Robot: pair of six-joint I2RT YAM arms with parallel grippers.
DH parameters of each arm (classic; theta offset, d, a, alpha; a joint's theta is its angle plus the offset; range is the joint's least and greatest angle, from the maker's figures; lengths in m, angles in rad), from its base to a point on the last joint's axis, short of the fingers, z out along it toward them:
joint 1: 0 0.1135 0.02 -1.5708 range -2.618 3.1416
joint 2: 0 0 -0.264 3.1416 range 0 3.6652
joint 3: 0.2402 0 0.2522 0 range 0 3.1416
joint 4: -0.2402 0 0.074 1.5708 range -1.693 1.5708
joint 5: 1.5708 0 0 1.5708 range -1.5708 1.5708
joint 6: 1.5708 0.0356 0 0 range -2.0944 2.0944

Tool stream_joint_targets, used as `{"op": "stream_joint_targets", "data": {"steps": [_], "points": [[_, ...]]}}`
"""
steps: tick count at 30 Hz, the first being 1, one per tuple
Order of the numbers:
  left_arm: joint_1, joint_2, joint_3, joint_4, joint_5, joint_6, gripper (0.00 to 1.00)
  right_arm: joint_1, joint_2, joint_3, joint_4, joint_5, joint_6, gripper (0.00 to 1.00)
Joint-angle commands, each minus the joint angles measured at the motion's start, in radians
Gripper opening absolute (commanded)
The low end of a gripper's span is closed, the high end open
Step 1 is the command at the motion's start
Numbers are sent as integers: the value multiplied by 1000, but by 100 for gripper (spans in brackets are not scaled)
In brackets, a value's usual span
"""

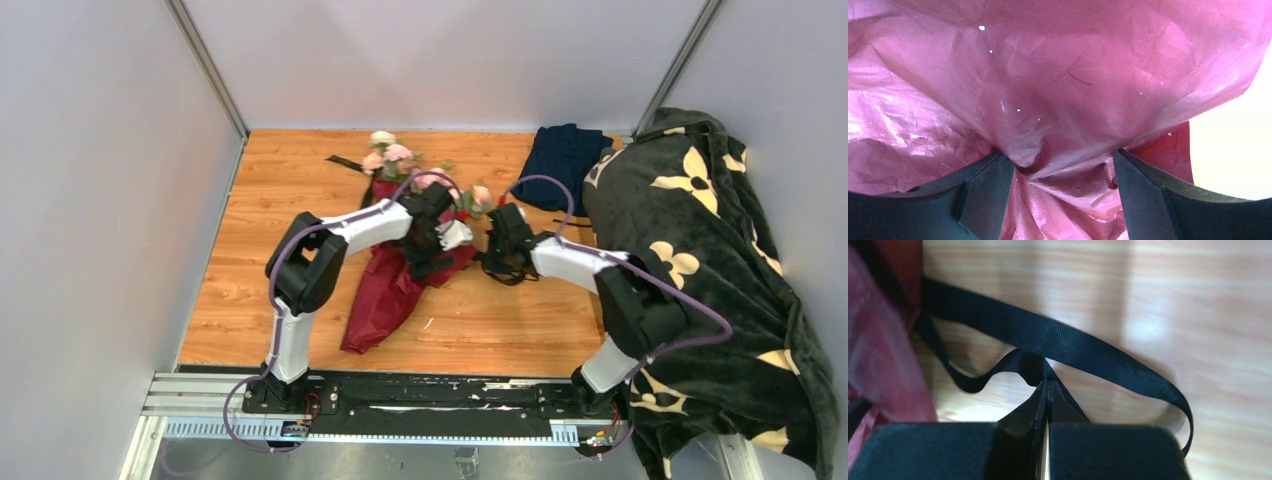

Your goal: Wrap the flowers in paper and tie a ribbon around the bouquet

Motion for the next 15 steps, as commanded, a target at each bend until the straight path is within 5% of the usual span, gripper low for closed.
{"op": "stream_joint_targets", "data": {"steps": [1,5,9,12,15], "points": [[-151,117,90,-91,101,-137,79,-140,-213,-182,-60,51,-38,0],[-207,150,147,-77,179,-280,80,-223,-357,-219,-97,-47,-168,0],[-210,135,124,7,183,-392,80,-223,-433,-103,-283,-156,-259,11],[-209,88,60,100,167,-432,80,-221,-526,-93,-279,-242,-219,21],[-210,33,-3,187,160,-458,81,-192,-566,-195,-102,-448,-66,24]]}}
